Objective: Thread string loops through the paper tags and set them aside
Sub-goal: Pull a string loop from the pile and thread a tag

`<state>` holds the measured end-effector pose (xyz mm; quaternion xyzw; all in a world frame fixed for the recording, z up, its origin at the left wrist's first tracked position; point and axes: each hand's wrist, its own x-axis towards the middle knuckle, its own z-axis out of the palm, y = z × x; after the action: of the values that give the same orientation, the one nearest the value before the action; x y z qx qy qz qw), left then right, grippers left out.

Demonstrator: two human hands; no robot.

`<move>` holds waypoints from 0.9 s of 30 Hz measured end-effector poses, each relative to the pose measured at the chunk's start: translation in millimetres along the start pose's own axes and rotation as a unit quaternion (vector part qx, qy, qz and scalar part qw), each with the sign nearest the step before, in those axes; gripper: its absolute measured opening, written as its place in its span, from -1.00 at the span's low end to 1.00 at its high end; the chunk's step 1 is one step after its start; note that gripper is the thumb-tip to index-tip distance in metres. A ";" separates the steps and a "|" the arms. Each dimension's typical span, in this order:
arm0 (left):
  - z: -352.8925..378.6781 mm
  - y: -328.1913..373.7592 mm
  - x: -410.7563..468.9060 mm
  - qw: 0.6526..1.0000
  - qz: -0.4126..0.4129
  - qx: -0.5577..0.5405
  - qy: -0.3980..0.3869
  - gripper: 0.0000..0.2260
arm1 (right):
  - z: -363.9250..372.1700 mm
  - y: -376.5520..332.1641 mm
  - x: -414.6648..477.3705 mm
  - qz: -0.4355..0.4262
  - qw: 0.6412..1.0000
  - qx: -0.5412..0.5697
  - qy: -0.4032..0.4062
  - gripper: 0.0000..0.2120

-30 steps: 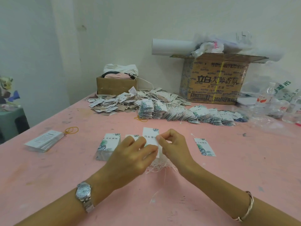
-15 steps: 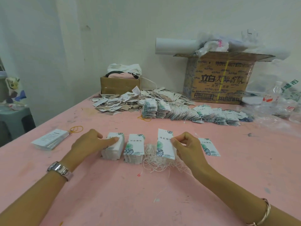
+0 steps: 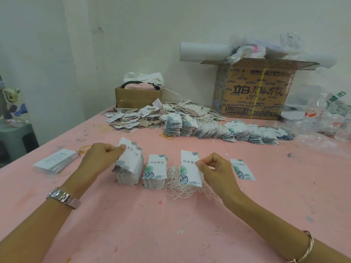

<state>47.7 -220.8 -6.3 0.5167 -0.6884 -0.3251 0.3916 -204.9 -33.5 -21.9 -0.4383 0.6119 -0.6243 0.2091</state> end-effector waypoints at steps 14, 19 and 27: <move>2.2 -14.3 5.2 0.999 -0.026 0.022 0.034 -0.58 | 1.6 -4.7 -4.5 -0.056 0.998 -0.042 -0.001 -0.79; 4.3 -17.1 3.0 0.993 -0.025 0.114 0.007 -0.65 | 0.1 -2.7 -3.0 -0.050 0.998 -0.042 0.002 -0.80; 5.8 26.7 -32.4 0.992 0.103 0.026 0.064 -0.66 | 0.3 -6.6 -6.0 -0.052 0.997 -0.064 -0.001 -0.81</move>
<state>35.6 -182.4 7.1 0.4731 -0.7197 -0.2313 0.4525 -199.7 -27.7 -17.4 -0.4831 0.6262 -0.5936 0.1487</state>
